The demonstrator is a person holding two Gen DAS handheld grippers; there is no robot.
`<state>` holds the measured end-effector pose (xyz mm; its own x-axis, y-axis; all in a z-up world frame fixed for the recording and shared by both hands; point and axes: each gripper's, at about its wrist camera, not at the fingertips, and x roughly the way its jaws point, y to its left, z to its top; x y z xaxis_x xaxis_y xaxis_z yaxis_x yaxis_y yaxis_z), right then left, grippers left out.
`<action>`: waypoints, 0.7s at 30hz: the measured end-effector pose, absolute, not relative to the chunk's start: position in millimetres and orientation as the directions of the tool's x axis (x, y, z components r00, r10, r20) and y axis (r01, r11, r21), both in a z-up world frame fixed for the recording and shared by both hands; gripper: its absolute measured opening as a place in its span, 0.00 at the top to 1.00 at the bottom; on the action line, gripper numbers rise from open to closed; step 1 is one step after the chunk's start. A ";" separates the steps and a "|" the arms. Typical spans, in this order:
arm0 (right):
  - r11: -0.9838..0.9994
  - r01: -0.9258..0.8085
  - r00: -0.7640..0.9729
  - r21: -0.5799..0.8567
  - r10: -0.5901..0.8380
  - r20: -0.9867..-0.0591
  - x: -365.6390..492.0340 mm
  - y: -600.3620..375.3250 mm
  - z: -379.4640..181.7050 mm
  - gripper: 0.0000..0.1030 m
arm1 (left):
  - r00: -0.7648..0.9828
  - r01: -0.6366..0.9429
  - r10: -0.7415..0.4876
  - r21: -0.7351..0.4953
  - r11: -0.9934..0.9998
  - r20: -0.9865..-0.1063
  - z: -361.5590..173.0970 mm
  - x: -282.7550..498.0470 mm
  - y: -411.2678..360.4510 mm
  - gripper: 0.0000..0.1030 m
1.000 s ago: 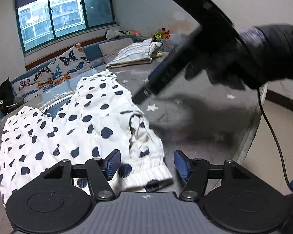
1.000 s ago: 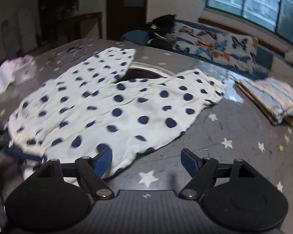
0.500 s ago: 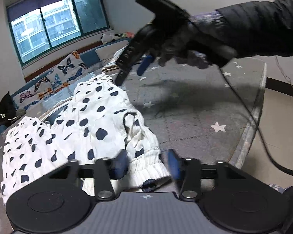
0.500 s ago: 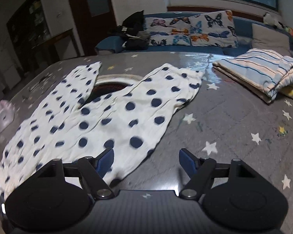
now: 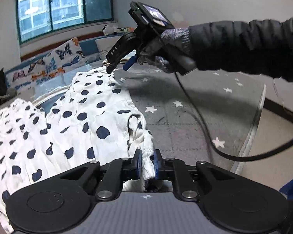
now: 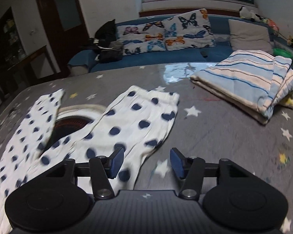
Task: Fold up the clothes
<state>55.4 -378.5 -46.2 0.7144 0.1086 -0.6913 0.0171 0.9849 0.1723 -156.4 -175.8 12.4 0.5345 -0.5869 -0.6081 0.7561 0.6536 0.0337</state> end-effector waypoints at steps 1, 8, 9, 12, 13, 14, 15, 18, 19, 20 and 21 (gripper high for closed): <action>0.985 0.026 0.715 0.172 0.102 -0.692 62.5 -380.0 -47.9 0.49 | 0.532 0.753 -0.589 0.021 0.658 -0.608 13.3 -155.3 -174.3 0.87; 0.985 0.061 0.707 0.159 0.070 -0.703 113.6 -388.1 -60.6 0.51 | 0.519 0.732 -0.605 -0.051 0.679 -0.604 21.4 -148.9 -165.1 0.87; 0.985 0.067 0.706 0.159 0.066 -0.705 119.9 -389.3 -62.5 0.51 | 0.518 0.728 -0.606 -0.060 0.683 -0.603 22.7 -147.9 -163.9 0.87; 0.983 0.084 0.701 0.162 0.057 -0.711 138.1 -393.3 -69.1 0.52 | 0.517 0.715 -0.611 -0.090 0.693 -0.600 26.7 -142.6 -159.2 0.87; 0.983 0.087 0.701 0.161 0.055 -0.711 142.8 -394.1 -70.7 0.52 | 0.517 0.709 -0.611 -0.100 0.698 -0.600 28.0 -140.7 -157.6 0.87; 0.983 0.087 0.704 0.160 0.053 -0.708 146.5 -394.4 -71.8 0.52 | 0.517 0.704 -0.612 -0.110 0.702 -0.599 29.1 -138.8 -156.1 0.87; 0.984 0.086 0.707 0.158 0.051 -0.705 150.1 -394.7 -72.9 0.53 | 0.516 0.698 -0.613 -0.120 0.706 -0.599 30.2 -137.2 -154.8 0.87; 0.986 0.090 0.712 0.140 0.034 -0.702 156.8 -394.1 -74.6 0.62 | 0.511 0.686 -0.619 -0.151 0.712 -0.596 32.5 -132.8 -150.1 0.87; 0.987 0.093 0.712 0.128 0.024 -0.702 158.0 -393.8 -74.8 0.69 | 0.510 0.683 -0.620 -0.158 0.713 -0.596 33.0 -131.7 -148.7 0.87; 0.988 0.096 0.713 0.125 0.019 -0.701 159.0 -393.9 -75.1 0.74 | 0.512 0.680 -0.618 -0.158 0.716 -0.597 33.2 -130.7 -147.7 0.87; 0.987 0.098 0.715 0.130 0.021 -0.699 159.6 -394.7 -75.3 0.85 | 0.514 0.678 -0.616 -0.157 0.718 -0.597 33.4 -129.8 -146.7 0.87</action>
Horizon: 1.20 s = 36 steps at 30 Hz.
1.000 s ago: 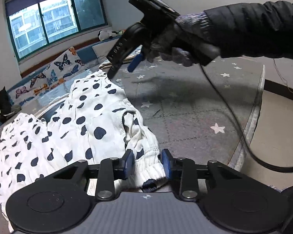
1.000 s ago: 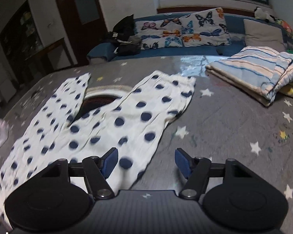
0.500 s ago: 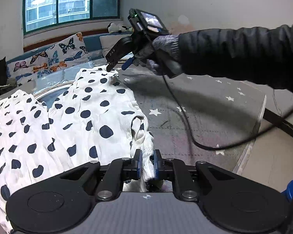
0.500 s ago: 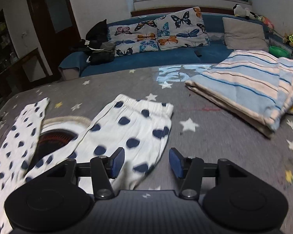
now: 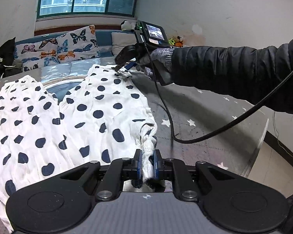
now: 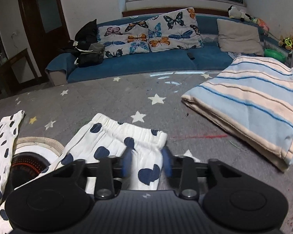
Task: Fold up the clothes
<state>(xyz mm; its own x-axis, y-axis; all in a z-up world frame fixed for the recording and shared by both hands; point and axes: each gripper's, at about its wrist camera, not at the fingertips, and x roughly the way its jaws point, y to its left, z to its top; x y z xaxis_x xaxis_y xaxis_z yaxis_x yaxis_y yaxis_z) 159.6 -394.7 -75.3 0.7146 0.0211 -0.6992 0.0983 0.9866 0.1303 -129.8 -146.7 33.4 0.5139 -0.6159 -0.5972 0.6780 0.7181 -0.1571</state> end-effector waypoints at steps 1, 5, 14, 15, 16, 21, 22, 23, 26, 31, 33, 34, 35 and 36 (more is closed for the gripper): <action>0.985 0.104 0.717 0.136 0.020 -0.697 159.4 -395.7 -75.3 0.89 | 0.515 0.675 -0.614 -0.158 0.720 -0.597 33.6 -129.4 -145.5 0.87; 0.979 0.134 0.728 0.154 0.009 -0.686 156.6 -398.7 -71.8 0.96 | 0.526 0.664 -0.614 -0.166 0.729 -0.588 36.8 -130.9 -139.1 0.88; 0.977 0.122 0.769 0.175 0.018 -0.639 151.8 -387.5 -37.6 0.98 | 0.572 0.627 -0.600 -0.173 0.759 -0.559 45.8 -138.0 -113.6 0.89; 0.978 0.118 0.773 0.172 0.018 -0.634 152.5 -383.6 -31.6 0.98 | 0.577 0.623 -0.599 -0.175 0.763 -0.555 47.3 -139.0 -110.3 0.89; 0.979 0.113 0.778 0.172 0.020 -0.628 153.4 -379.4 -25.4 0.98 | 0.583 0.618 -0.598 -0.178 0.766 -0.551 48.7 -140.0 -106.9 0.89; 0.983 0.076 0.801 0.164 0.038 -0.598 160.9 -351.6 7.0 0.98 | 0.620 0.582 -0.589 -0.200 0.788 -0.517 56.9 -145.4 -84.0 0.89; 0.985 0.062 0.806 0.161 0.046 -0.590 163.1 -343.2 13.6 0.98 | 0.629 0.572 -0.587 -0.207 0.793 -0.510 58.1 -146.5 -78.7 0.90; 0.987 0.046 0.811 0.156 0.054 -0.582 165.5 -334.0 20.0 0.98 | 0.637 0.562 -0.582 -0.213 0.799 -0.505 59.0 -147.9 -72.9 0.90; 0.990 -0.003 0.824 0.143 0.083 -0.561 173.4 -302.9 36.2 0.98 | 0.659 0.525 -0.567 -0.238 0.817 -0.493 59.8 -151.5 -53.7 0.90; 0.990 -0.076 0.828 0.122 0.131 -0.545 192.4 -245.0 49.5 0.98 | 0.696 0.453 -0.534 -0.285 0.845 -0.480 59.7 -159.0 -23.1 0.90; 0.987 -0.105 0.824 0.121 0.154 -0.545 201.3 -221.1 50.3 0.98 | 0.710 0.422 -0.521 -0.307 0.853 -0.474 58.9 -162.0 -10.3 0.91; 0.986 -0.120 0.822 0.120 0.166 -0.545 205.7 -209.1 50.7 0.98 | 0.716 0.410 -0.516 -0.316 0.856 -0.469 59.1 -164.6 -5.0 0.91; 0.984 -0.134 0.819 0.119 0.178 -0.545 210.2 -197.1 51.0 0.98 | 0.723 0.398 -0.511 -0.325 0.858 -0.465 59.4 -167.2 0.2 0.91; 0.982 -0.150 0.816 0.118 0.190 -0.545 214.2 -185.0 50.7 0.98 | 0.729 0.388 -0.505 -0.329 0.861 -0.461 59.7 -169.8 4.4 0.91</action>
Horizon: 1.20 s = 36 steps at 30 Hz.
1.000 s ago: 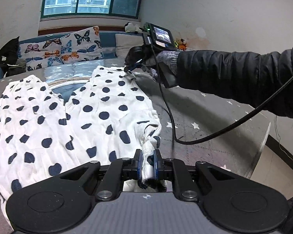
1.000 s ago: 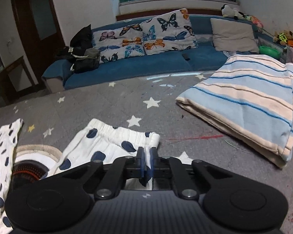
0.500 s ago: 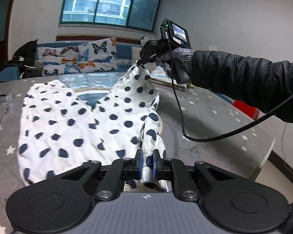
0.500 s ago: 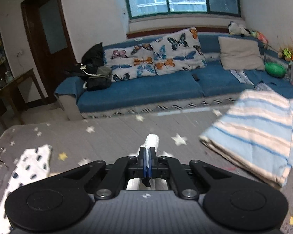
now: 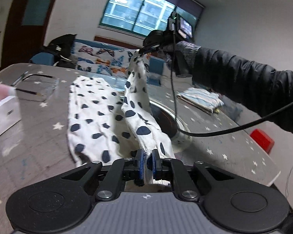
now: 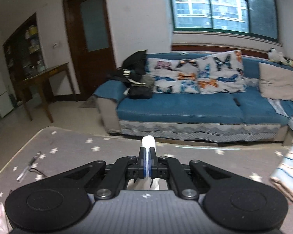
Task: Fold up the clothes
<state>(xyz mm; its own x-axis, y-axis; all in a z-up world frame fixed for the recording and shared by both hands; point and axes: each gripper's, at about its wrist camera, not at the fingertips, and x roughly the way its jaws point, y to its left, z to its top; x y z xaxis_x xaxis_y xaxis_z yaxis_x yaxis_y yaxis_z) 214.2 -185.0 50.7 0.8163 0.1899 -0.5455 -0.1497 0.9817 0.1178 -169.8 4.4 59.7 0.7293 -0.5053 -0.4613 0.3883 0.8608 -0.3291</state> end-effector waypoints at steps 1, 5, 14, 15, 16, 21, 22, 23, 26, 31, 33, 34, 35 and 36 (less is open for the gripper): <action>0.979 -0.165 0.813 0.116 0.202 -0.546 218.0 -172.8 49.7 0.98 | 0.736 0.379 -0.499 -0.333 0.863 -0.457 60.0 -172.4 8.6 0.91; 0.970 -0.219 0.797 0.109 0.242 -0.554 228.7 -128.0 42.2 0.98 | 0.756 0.334 -0.468 -0.345 0.877 -0.458 58.9 -179.5 21.8 0.91; 0.949 -0.297 0.748 0.106 0.300 -0.592 235.8 -54.0 14.9 0.98 | 0.765 0.252 -0.420 -0.373 0.893 -0.488 51.6 -180.1 32.3 0.91; 0.944 -0.306 0.738 0.121 0.316 -0.597 235.0 -50.9 12.2 0.98 | 0.764 0.244 -0.415 -0.374 0.895 -0.494 50.4 -179.2 32.2 0.91; 0.942 -0.310 0.733 0.131 0.324 -0.598 234.2 -48.4 9.9 0.98 | 0.764 0.238 -0.412 -0.376 0.895 -0.496 50.0 -179.3 32.3 0.91; 0.919 -0.354 0.708 0.171 0.383 -0.594 230.4 -44.5 9.8 0.95 | 0.773 0.231 -0.404 -0.376 0.897 -0.489 51.4 -183.3 34.4 0.91; 0.915 -0.358 0.703 0.186 0.396 -0.591 229.9 -45.3 11.1 0.93 | 0.772 0.230 -0.404 -0.376 0.898 -0.491 50.5 -183.9 34.4 0.91; 0.914 -0.357 0.703 0.190 0.397 -0.589 228.8 -45.9 13.1 0.92 | 0.771 0.229 -0.403 -0.376 0.898 -0.493 49.7 -184.5 34.4 0.91; 0.919 -0.365 0.707 0.152 0.379 -0.596 223.6 -44.3 19.5 0.92 | 0.764 0.233 -0.406 -0.373 0.898 -0.502 46.7 -183.4 34.5 0.91; 0.916 -0.387 0.708 0.108 0.371 -0.601 207.0 -51.8 34.2 0.87 | 0.754 0.233 -0.404 -0.364 0.902 -0.518 43.6 -183.9 37.3 0.90; 0.916 -0.391 0.710 0.087 0.361 -0.605 199.6 -58.0 38.9 0.79 | 0.754 0.240 -0.408 -0.363 0.900 -0.515 44.7 -185.6 40.1 0.89; 0.917 -0.392 0.710 0.077 0.355 -0.609 196.8 -63.1 39.4 0.76 | 0.757 0.243 -0.404 -0.353 0.903 -0.514 45.8 -186.7 41.4 0.89; 0.919 -0.389 0.708 0.067 0.345 -0.616 193.8 -68.9 38.4 0.76 | 0.761 0.239 -0.396 -0.344 0.908 -0.514 47.0 -187.3 42.9 0.89; 0.922 -0.383 0.706 0.057 0.332 -0.626 190.4 -74.8 36.7 0.76 | 0.766 0.237 -0.387 -0.334 0.912 -0.513 48.7 -187.2 44.8 0.89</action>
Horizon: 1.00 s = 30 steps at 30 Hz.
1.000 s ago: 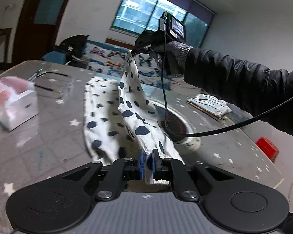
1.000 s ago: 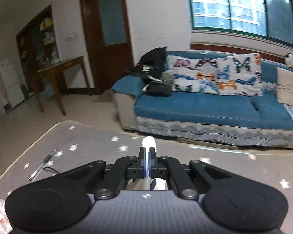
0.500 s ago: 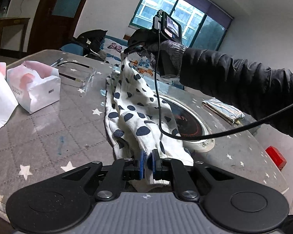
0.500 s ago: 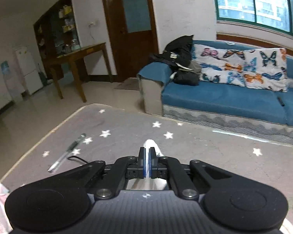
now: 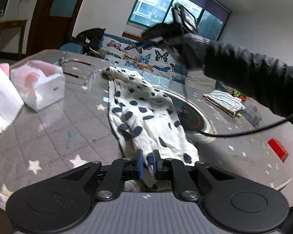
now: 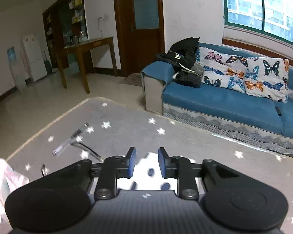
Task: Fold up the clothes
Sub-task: 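Lay the folded pants down and open the left gripper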
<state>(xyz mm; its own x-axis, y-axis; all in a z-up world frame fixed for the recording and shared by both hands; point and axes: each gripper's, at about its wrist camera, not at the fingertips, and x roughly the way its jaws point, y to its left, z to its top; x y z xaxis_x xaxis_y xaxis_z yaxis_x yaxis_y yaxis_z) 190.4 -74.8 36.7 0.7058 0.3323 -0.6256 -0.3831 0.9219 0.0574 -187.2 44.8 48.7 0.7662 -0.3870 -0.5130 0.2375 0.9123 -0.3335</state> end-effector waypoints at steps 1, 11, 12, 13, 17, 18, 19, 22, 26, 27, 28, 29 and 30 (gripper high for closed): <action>0.925 -0.378 0.699 0.049 0.320 -0.639 186.9 -80.8 33.8 0.76 | 0.771 0.235 -0.378 -0.323 0.917 -0.512 50.4 -186.9 46.8 0.89; 0.932 -0.356 0.593 0.073 0.286 -0.753 151.2 -134.4 -27.6 0.75 | 0.824 0.178 -0.294 -0.271 0.946 -0.484 74.9 -124.1 50.7 0.82; 0.932 -0.354 0.587 0.079 0.287 -0.757 150.2 -138.4 -31.9 0.75 | 0.824 0.178 -0.289 -0.261 0.949 -0.487 76.1 -114.1 49.1 0.79; 0.932 -0.352 0.582 0.089 0.292 -0.759 149.3 -142.3 -35.1 0.75 | 0.822 0.176 -0.281 -0.249 0.952 -0.495 76.5 -103.8 47.1 0.76; 0.930 -0.348 0.562 0.122 0.311 -0.766 144.3 -154.5 -45.7 0.70 | 0.811 0.182 -0.261 -0.199 0.963 -0.523 74.1 -66.0 38.4 0.57; 0.928 -0.348 0.556 0.132 0.318 -0.768 143.6 -156.7 -48.3 0.68 | 0.808 0.183 -0.256 -0.187 0.965 -0.531 72.2 -57.9 36.3 0.53; 0.927 -0.349 0.550 0.139 0.323 -0.770 143.2 -158.2 -50.2 0.65 | 0.805 0.183 -0.250 -0.175 0.967 -0.539 70.2 -49.8 34.3 0.50; 0.921 -0.345 0.534 0.182 0.352 -0.769 135.4 -167.5 -55.1 0.64 | 0.790 0.169 -0.221 -0.144 0.975 -0.573 61.4 -25.9 32.9 0.44; 0.909 -0.328 0.510 0.259 0.401 -0.761 124.8 -181.9 -61.0 0.64 | 0.754 0.142 -0.205 -0.149 0.978 -0.624 46.2 -4.8 36.5 0.43; 0.904 -0.325 0.506 0.277 0.414 -0.757 121.5 -186.1 -62.2 0.64 | 0.751 0.142 -0.206 -0.151 0.978 -0.628 44.1 -2.9 37.8 0.43; 0.899 -0.323 0.502 0.295 0.427 -0.752 118.0 -190.5 -63.2 0.64 | 0.747 0.141 -0.206 -0.152 0.978 -0.632 42.1 -1.0 39.1 0.43; 0.894 -0.323 0.499 0.312 0.440 -0.746 115.1 -194.6 -63.9 0.64 | 0.744 0.141 -0.206 -0.153 0.978 -0.635 40.2 0.8 40.3 0.44; 0.887 -0.320 0.497 0.332 0.455 -0.739 112.2 -199.1 -64.4 0.64 | 0.744 0.140 -0.202 -0.147 0.979 -0.637 39.2 1.8 40.5 0.45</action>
